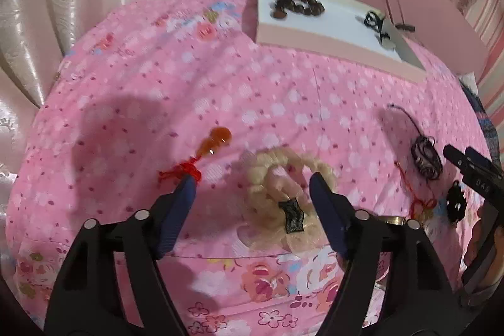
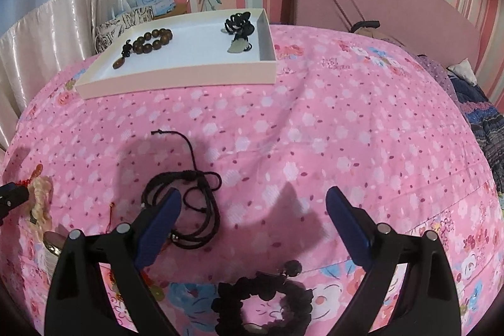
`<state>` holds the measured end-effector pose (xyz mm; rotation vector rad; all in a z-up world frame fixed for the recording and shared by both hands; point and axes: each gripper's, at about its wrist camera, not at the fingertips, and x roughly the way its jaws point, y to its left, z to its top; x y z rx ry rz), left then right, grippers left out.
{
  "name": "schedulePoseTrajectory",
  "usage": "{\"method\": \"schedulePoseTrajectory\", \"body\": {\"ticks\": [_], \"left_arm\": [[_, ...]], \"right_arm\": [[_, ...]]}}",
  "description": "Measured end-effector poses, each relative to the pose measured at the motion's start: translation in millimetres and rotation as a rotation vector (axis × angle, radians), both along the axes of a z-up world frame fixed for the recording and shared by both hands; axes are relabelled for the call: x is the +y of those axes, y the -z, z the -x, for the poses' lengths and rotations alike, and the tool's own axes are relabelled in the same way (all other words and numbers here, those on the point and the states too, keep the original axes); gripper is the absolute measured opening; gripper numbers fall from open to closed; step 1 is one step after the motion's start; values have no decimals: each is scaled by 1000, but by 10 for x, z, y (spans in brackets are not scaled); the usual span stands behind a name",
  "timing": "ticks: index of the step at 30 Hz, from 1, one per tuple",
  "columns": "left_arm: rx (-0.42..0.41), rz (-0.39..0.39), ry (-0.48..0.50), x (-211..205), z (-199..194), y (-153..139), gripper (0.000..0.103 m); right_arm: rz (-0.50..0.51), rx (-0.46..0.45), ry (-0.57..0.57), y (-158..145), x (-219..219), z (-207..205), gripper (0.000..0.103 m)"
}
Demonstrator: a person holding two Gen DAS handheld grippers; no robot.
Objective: Organize jewelry
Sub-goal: 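Grasp the blonde scrunchie with the left gripper while the right grasps the black cord bracelet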
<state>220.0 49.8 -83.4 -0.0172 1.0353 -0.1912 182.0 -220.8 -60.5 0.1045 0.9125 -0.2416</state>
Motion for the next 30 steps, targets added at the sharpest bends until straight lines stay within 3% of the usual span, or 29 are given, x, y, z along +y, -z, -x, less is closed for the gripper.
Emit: {"method": "schedulePoseTrajectory", "body": {"ticks": [6,9,12,19,24,27,30], "left_arm": [[19,-31,29,-126,-1,113,64],[35,-46,43,-199,-22,187,60],[25,-64,50,-240,-12,205,59],[29,-53,52,-240,-22,211,38],[23,-58,53,-257,-4,210,35],[22,-57,55,-252,-7,211,34],[23,-52,52,-237,2,205,33]], "right_arm": [[9,31,-29,114,66,-51,81],[21,66,-34,209,67,-94,71],[-3,68,-31,236,39,-103,70],[-10,62,-61,232,107,-83,53],[-45,54,-62,231,84,-79,45],[-52,48,-68,227,89,-77,36],[-59,40,-75,217,99,-74,18]]}}
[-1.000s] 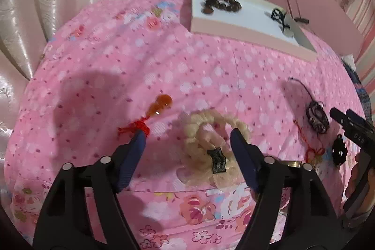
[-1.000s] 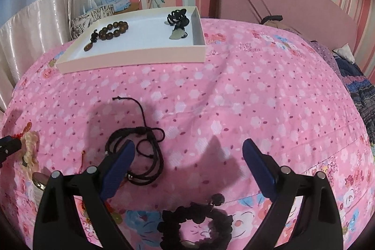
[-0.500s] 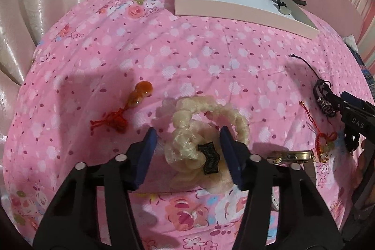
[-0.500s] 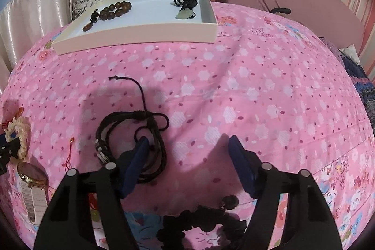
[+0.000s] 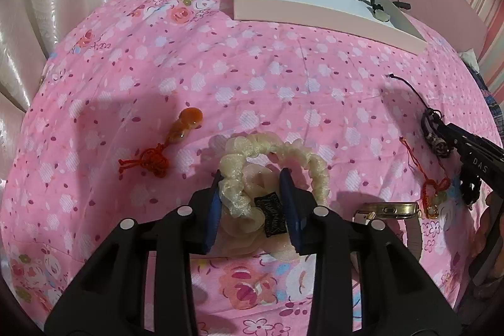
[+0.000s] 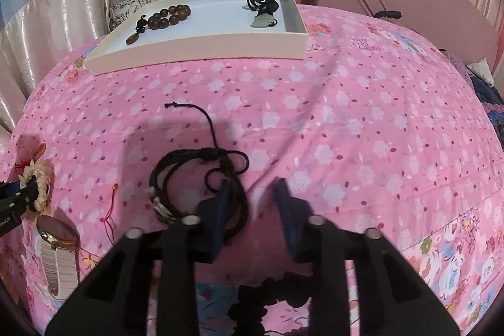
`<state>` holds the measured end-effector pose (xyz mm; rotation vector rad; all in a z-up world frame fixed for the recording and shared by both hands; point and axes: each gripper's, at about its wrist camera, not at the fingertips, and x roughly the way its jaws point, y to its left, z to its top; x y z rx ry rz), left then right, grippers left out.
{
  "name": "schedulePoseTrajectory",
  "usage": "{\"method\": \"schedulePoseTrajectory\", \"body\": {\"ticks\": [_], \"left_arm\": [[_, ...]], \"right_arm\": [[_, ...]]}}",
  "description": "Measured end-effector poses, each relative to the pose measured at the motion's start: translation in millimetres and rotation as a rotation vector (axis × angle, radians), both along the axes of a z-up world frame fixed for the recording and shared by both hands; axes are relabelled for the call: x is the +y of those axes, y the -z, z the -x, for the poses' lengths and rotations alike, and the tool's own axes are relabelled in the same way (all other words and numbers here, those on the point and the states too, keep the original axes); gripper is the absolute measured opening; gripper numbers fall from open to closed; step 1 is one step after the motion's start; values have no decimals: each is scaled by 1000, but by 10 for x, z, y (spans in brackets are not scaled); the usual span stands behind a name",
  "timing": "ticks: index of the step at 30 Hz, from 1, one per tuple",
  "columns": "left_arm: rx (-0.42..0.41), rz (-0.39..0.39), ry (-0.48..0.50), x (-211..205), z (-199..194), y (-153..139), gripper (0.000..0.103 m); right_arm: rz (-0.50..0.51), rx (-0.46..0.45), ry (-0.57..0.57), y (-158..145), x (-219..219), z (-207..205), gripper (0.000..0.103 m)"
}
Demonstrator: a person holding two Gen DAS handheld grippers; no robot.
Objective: Organize jewelry
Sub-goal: 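Grasp the blonde scrunchie with the left gripper while the right grasps the black cord bracelet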
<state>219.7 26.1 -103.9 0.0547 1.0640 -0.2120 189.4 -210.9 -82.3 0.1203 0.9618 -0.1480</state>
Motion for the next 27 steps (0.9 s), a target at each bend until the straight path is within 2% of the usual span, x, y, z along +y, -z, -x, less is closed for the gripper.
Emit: {"method": "schedulePoseTrajectory", "body": {"ticks": [1,5,9,25,27], "left_arm": [[-1,1,1,1,3,-2,31],[-6,-2,5,1,15,-8,29],[-11,-2,12,0,24,-22,26],[-20,0,11,25,45,-46,24],[-24,-3,15,20,48,-53,21]], "right_arm": [[-7,-2,-1,-2,-4,2,12],[-7,-8,-4,-7,-4,8,10],[-7,-15,-6,-18,-2,11,9],[-14,-38,-7,-59,-5,40,8],[-13,-42,-7,-71,-11,45,8]]}}
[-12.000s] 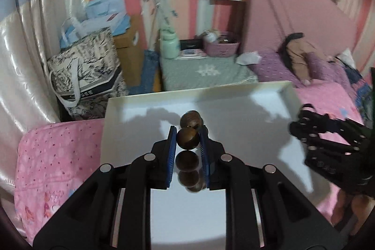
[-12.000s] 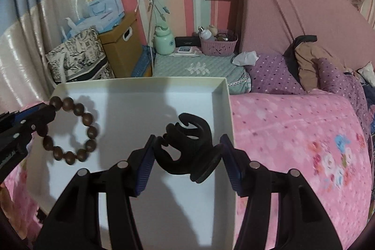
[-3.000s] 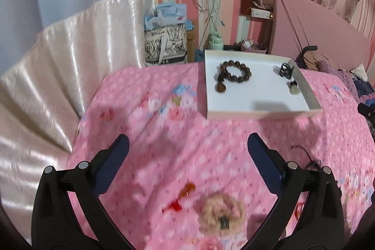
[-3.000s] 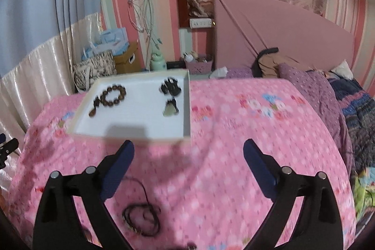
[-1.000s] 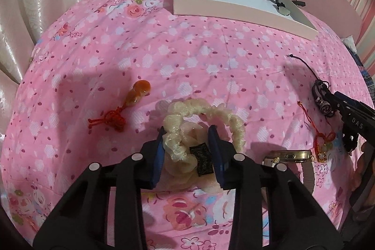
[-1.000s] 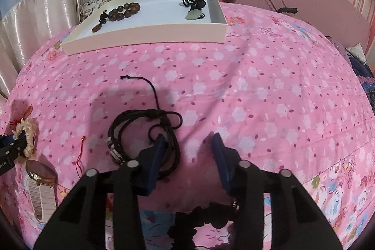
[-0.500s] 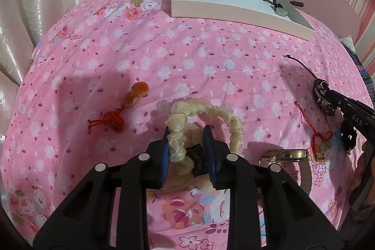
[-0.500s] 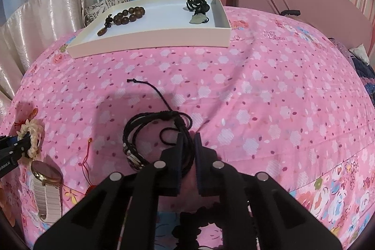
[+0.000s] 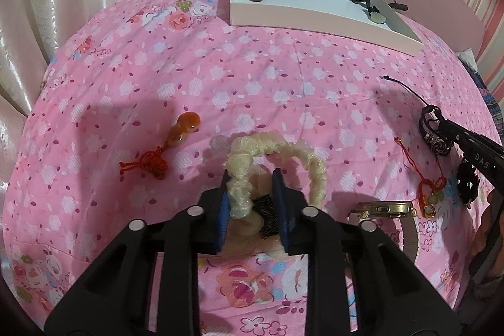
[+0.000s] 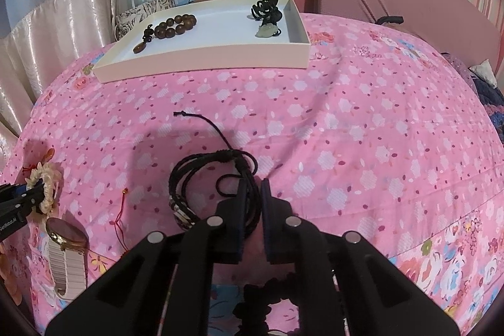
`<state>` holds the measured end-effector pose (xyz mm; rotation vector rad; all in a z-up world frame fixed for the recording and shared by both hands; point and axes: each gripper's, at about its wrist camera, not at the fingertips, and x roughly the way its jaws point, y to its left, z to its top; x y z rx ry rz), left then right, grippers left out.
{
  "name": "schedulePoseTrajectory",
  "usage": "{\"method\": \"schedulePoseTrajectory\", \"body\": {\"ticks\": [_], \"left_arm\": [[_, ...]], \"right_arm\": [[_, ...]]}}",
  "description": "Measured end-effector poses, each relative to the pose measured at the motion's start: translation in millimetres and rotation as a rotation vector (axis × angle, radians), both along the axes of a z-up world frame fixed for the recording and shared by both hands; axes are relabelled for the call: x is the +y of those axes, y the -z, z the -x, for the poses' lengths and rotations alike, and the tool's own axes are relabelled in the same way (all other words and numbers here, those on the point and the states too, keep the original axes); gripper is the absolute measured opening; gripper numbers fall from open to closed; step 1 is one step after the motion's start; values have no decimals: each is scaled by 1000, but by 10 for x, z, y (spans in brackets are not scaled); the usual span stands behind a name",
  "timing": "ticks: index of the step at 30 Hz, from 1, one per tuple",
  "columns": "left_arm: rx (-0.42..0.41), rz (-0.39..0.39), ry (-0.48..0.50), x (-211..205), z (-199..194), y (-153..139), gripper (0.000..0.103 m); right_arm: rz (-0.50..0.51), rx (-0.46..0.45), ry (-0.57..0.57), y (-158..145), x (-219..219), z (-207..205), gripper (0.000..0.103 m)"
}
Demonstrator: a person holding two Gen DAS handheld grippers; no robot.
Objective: Organize jewelry
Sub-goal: 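Grasp the blonde scrunchie with the left gripper while the right grasps the black cord bracelet, then carry the scrunchie and cord bracelet into the white tray and open both grippers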
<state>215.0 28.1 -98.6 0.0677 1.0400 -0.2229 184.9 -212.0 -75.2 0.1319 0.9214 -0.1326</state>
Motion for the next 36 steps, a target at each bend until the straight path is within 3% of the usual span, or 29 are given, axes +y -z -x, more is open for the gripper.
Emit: {"method": "schedulePoseTrajectory", "body": {"ticks": [10,15,20,27,31,36], "left_arm": [[-29,45,12,24,50,-150,9],[-99,78,23,15,49,-503,9],[-161,102,53,-72,-102,-976,9],[-202,133,18,-324,-731,-1347,9],[-204,137,-8,-497,-1187,-1351,9],[-189,123,-32,-644,-1664,-1204,9]], "right_arm": [[14,-68,24,-187,-47,53,7],[-4,-103,24,-428,-113,5,7],[-15,-176,14,-896,-195,-146,7],[-11,-236,11,-1355,-294,-649,7],[-39,-245,7,-1357,-360,-978,7],[-48,-222,11,-1138,-439,-1406,7]]}}
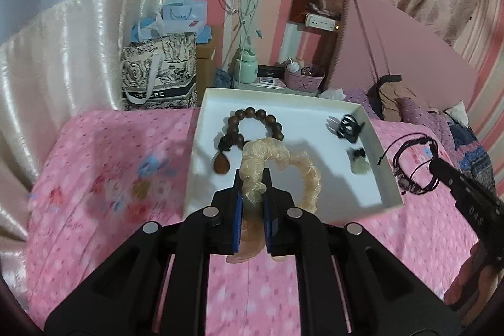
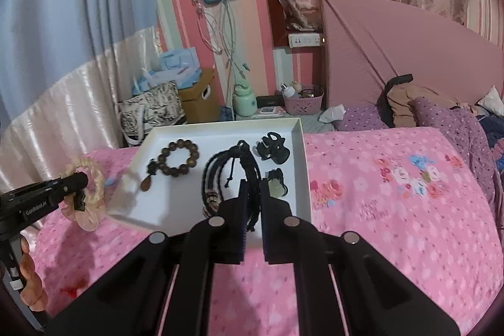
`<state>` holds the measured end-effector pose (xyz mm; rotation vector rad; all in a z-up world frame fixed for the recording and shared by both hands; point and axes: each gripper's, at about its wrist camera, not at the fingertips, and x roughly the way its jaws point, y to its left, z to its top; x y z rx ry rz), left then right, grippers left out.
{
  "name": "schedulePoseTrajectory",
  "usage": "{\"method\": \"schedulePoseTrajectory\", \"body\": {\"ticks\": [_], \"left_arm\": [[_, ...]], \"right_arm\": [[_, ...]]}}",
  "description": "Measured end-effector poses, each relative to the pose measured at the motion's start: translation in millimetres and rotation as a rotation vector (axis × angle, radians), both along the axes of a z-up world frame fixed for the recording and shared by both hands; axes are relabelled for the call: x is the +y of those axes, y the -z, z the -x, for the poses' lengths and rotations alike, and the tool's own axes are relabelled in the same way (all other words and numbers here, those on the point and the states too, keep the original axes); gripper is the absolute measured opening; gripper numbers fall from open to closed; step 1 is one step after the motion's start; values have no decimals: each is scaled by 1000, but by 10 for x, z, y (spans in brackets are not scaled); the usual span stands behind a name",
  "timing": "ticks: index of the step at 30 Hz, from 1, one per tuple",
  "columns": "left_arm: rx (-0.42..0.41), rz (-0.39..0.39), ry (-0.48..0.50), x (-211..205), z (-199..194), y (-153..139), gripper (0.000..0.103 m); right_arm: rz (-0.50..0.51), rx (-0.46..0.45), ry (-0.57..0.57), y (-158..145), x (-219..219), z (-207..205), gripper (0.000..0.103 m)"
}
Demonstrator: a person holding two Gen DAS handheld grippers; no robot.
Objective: Organize jewelry
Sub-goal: 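Carry the scrunchie and cord bracelet into the white tray and open both grippers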
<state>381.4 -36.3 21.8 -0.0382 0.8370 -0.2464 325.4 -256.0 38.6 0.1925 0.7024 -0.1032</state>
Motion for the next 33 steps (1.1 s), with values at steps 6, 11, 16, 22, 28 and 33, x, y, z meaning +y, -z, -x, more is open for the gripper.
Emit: {"method": "schedulePoseTrajectory", "body": {"ticks": [6,11,16,22,28,33], "left_arm": [[53,-29,-28,-61,-507,446,9],[96,-86,-25,-126,-688,763,9],[119,-111,-25,-145,-734,880,9],[142,-139,-45,-124,-792,1017,10],[141,-157,-58,-93,-809,1064,13],[146,-147,-56,-97,-816,1080,14]], "right_arm": [[-18,41,17,360,-118,-222,7],[14,124,18,689,-145,-383,7],[19,176,27,864,-184,-424,7],[51,221,25,995,-128,-470,7],[70,248,44,1075,-155,-485,7],[54,263,40,1133,-181,-503,7]]}}
